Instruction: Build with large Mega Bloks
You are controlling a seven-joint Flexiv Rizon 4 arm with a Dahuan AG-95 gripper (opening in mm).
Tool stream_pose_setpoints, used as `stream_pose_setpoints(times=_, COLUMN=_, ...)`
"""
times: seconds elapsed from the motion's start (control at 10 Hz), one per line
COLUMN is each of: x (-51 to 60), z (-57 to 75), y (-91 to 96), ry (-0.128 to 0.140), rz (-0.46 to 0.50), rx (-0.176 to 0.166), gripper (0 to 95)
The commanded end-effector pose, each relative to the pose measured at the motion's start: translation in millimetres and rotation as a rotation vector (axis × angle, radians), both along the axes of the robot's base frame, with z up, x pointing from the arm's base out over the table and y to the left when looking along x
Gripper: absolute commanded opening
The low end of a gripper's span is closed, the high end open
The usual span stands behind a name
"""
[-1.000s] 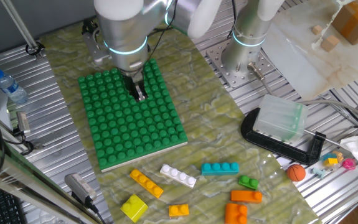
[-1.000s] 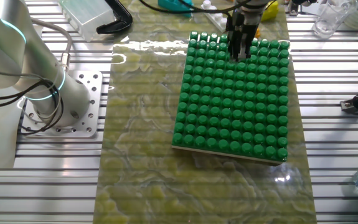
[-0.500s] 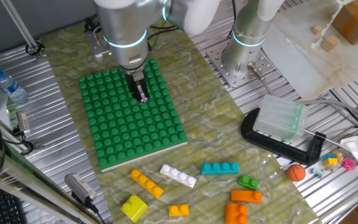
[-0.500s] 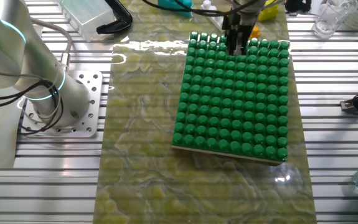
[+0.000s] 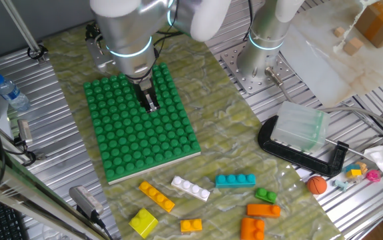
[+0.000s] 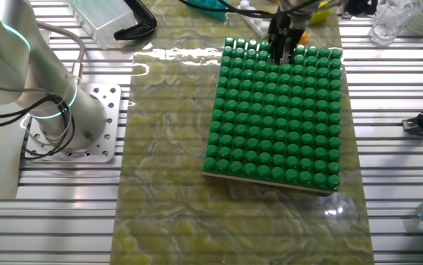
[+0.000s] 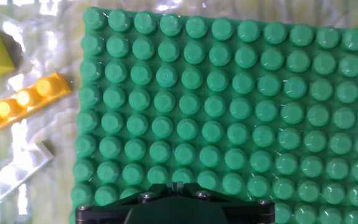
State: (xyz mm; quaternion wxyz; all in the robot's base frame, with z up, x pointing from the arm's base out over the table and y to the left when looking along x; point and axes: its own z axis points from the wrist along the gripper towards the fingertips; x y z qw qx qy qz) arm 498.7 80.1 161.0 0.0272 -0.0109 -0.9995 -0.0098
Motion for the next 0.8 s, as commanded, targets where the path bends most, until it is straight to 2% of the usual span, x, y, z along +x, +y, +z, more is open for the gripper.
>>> stream_pose_setpoints(times=0.1, x=1.2, z=-0.1, y=0.8, ry=0.041, rz=-0.020, rx=0.003, gripper=0.0)
stream_pose_setpoints(times=0.3, x=1.3, z=-0.5, y=0.9, ry=0.091, rz=-0.012, rx=0.005, gripper=0.0)
stream_pose_setpoints(times=0.5, x=3.4, z=-0.9, y=2.4, ry=0.116, rz=0.008, rx=0.006, gripper=0.0)
stream_pose_setpoints(times=0.6, x=8.6, z=-3.3, y=6.7, ry=0.128, rz=0.010, rx=0.009, gripper=0.0)
stream_pose_setpoints(times=0.7, x=20.5, z=-8.2, y=18.6, ry=0.135, rz=0.007, rx=0.009, gripper=0.0)
stream_pose_setpoints(times=0.8, x=27.8, z=-9.9, y=27.1, ry=0.138, rz=0.006, rx=0.008, gripper=0.0)
